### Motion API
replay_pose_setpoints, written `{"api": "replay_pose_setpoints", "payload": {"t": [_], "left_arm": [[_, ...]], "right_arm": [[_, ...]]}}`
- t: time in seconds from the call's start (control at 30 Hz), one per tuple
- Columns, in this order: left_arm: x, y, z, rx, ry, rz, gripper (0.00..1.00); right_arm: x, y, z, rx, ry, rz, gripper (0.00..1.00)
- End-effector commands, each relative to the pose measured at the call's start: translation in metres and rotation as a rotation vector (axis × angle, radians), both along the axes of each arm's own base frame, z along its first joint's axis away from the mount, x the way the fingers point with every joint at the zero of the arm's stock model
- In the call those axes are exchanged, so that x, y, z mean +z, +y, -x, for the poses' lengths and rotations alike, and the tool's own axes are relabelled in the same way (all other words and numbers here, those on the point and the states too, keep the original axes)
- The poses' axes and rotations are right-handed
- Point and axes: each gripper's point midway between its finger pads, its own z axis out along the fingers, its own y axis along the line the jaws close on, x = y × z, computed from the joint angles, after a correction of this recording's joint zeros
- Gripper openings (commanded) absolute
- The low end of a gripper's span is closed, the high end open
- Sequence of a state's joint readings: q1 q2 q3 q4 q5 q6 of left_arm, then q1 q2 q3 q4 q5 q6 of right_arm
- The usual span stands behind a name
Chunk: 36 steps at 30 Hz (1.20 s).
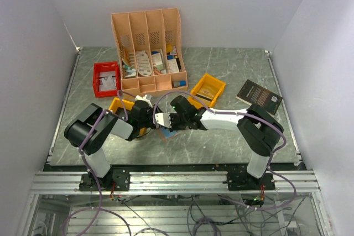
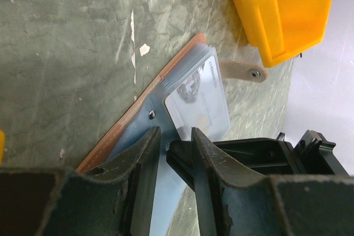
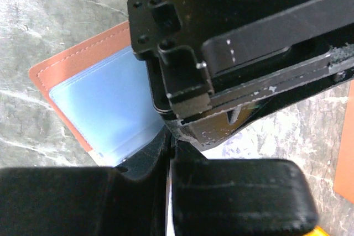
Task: Put the credit cards into the card holder
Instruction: Insert the credit card into the card holder.
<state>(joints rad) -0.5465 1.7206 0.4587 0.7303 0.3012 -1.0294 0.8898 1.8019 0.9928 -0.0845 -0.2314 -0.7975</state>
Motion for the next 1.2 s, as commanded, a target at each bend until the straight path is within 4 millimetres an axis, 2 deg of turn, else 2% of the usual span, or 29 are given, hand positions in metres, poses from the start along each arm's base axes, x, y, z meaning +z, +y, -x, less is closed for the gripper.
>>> {"api": "replay_pose_setpoints", "payload": {"t": [0.0,0.17,0.3,0.37,0.43,0.53,0.63,0.73,0.83,0.9,0.93,0.97,1.0,1.07,1.13,1.17], "left_arm": [[-0.019,0.011,0.013,0.000,0.059,-0.057,0.42],[-0.014,0.014,0.012,0.010,0.044,-0.068,0.43],[0.000,0.015,0.008,0.018,0.002,-0.060,0.45],[0.011,0.017,0.006,0.022,-0.032,-0.063,0.47],[0.023,0.020,0.005,0.026,-0.065,-0.074,0.47],[0.045,0.028,0.006,0.033,-0.133,-0.101,0.47],[0.071,0.039,0.008,0.046,-0.224,-0.127,0.47],[0.098,0.057,0.008,0.087,-0.331,-0.181,0.47],[0.133,0.085,0.006,0.191,-0.449,-0.238,0.48],[0.158,0.106,0.007,0.289,-0.515,-0.243,0.60],[0.162,0.115,0.009,0.341,-0.511,-0.241,0.75],[0.165,0.122,0.011,0.382,-0.502,-0.228,0.98],[0.168,0.124,0.014,0.396,-0.506,-0.208,0.98],[0.173,0.114,0.022,0.344,-0.537,-0.138,0.98],[0.164,0.101,0.030,0.289,-0.498,-0.074,0.98],[0.159,0.093,0.033,0.257,-0.464,-0.044,0.94]], "right_arm": [[-0.002,-0.014,-0.014,-0.048,-0.019,0.033,0.00],[0.003,-0.017,-0.018,-0.061,-0.021,0.021,0.00],[0.011,-0.018,-0.015,-0.054,0.027,-0.018,0.00],[0.021,-0.020,-0.010,-0.037,0.086,-0.071,0.00],[0.044,-0.013,-0.009,-0.004,0.136,-0.161,0.02],[0.065,-0.020,-0.006,0.021,0.243,-0.258,0.06],[0.080,-0.029,-0.011,-0.027,0.362,-0.348,0.18],[0.077,-0.033,-0.012,-0.094,0.475,-0.346,0.34],[0.067,-0.033,-0.017,-0.165,0.581,-0.318,0.43],[0.060,-0.036,-0.024,-0.214,0.616,-0.298,0.45],[0.057,-0.038,-0.026,-0.233,0.620,-0.290,0.46],[0.052,-0.042,-0.028,-0.253,0.620,-0.280,0.46],[0.048,-0.045,-0.030,-0.270,0.616,-0.267,0.46],[0.040,-0.051,-0.035,-0.303,0.597,-0.235,0.46],[0.034,-0.054,-0.038,-0.327,0.589,-0.212,0.46],[0.031,-0.055,-0.040,-0.341,0.584,-0.203,0.45]]}}
